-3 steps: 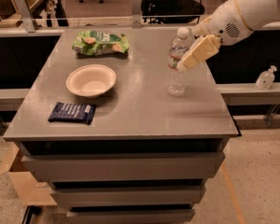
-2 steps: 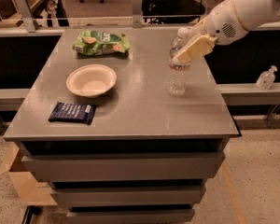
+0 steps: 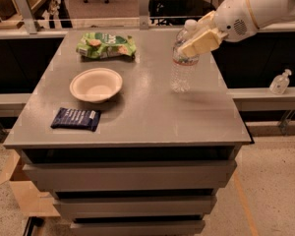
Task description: Place water bottle into paper bowl
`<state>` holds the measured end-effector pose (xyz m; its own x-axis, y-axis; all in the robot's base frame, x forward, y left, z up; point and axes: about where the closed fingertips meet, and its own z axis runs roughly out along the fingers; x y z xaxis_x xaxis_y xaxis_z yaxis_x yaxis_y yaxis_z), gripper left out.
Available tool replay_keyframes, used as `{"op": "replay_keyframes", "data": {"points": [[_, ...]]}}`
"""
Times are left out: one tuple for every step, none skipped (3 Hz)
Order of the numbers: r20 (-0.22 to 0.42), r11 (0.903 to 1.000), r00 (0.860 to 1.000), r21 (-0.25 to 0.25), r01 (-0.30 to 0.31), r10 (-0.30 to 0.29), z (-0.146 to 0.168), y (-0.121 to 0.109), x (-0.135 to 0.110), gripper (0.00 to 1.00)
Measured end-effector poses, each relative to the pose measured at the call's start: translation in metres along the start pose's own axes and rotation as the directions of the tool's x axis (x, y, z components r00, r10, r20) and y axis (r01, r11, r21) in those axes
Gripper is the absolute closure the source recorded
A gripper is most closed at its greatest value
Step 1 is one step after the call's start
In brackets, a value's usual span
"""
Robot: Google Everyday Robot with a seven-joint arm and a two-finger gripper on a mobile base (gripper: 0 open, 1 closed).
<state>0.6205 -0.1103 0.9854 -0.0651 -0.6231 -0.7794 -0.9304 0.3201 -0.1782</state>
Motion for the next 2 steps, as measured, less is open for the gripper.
{"op": "replay_keyframes", "data": {"points": [[0.070, 0.9975, 0.997, 0.063, 0.031, -0.035, -0.0282, -0.0052, -0.0227, 1.00], [0.070, 0.9975, 0.997, 0.063, 0.031, -0.035, -0.0281, -0.0052, -0.0228, 1.00]]}}
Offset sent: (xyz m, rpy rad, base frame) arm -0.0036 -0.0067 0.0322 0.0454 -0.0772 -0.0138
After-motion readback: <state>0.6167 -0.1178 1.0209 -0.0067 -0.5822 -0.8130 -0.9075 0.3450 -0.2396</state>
